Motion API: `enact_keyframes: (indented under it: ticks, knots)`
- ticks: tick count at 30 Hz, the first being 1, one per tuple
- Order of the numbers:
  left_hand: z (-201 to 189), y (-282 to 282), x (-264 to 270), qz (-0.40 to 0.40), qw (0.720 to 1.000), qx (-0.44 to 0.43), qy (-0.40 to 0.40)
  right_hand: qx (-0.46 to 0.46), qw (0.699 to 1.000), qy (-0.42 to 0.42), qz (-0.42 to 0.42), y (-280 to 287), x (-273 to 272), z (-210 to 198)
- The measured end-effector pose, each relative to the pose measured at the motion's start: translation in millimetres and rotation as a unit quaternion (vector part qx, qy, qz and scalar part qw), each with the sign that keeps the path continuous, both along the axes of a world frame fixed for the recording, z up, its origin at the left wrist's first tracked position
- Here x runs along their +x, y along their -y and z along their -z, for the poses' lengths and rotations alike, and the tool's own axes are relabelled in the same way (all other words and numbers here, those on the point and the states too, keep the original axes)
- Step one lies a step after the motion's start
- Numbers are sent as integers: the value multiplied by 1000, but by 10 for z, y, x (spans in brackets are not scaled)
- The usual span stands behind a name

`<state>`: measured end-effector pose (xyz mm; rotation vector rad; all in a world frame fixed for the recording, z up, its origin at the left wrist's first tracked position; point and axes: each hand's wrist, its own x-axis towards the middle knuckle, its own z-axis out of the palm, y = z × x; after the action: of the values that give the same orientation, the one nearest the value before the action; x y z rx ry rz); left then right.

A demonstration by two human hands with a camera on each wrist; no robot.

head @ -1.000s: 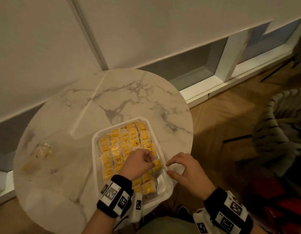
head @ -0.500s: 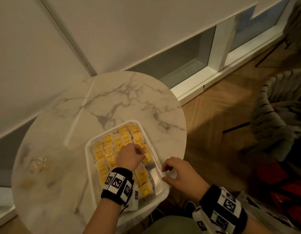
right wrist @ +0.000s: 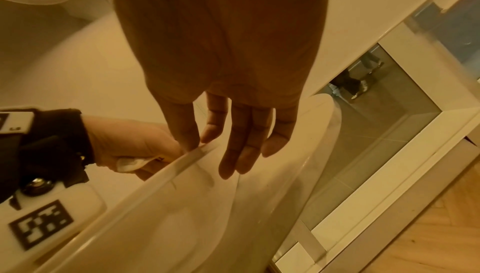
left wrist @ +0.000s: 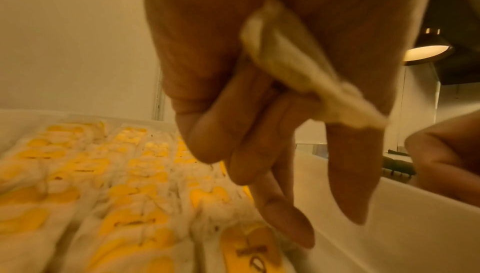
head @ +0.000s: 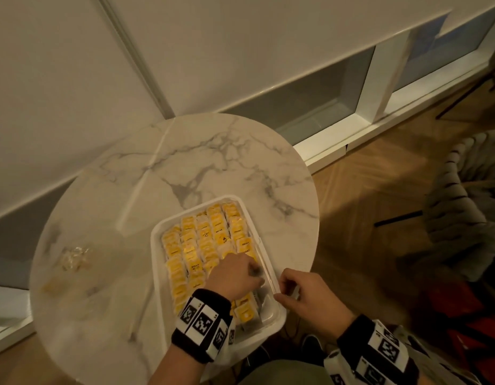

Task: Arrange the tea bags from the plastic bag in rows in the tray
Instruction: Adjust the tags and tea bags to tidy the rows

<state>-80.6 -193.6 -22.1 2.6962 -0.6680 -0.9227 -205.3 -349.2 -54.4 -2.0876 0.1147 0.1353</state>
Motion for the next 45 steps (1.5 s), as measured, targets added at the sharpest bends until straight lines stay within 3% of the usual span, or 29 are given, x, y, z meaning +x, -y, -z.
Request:
enact_keyframes:
  ticks: [2, 5, 8, 11, 14, 18, 26, 36, 42, 45]
  knots:
    - [-4, -13, 14, -21, 1000, -23, 1, -6, 1000, -8, -1, 1, -10, -14]
    - [-73, -95, -43, -89, 986, -142, -19, -26, 999, -17, -11, -11, -21, -41]
    - [-118, -209, -169, -180, 939, -284, -76, -83, 996, 1, -10, -46, -18, -75]
    - [-94, -324, -288, -275, 882, -363, -117, -107, 994, 32, -18, -142, 11, -214]
    - [-77, -434, -389, -350, 829, -412, -141, -96, 992, 51, -67, -307, 80, -403]
    - [-58, -536, -521, -394, 794, -446, -126, -33, 990, 44, -132, -570, 240, -484]
    - [-23, -832, -560, -477, 709, -496, -154, 2, 991, -7, -132, -735, 438, -353]
    - [-153, -1055, -540, -399, 751, -520, -76, 94, 991, -17, -97, -747, 409, -341]
    - [-297, -1019, -514, -294, 832, -471, -21, 202, 975, -30, -90, -760, 385, -360]
    - [-367, -992, -481, -278, 841, -463, 7, 260, 963, -27, -61, -748, 397, -352]
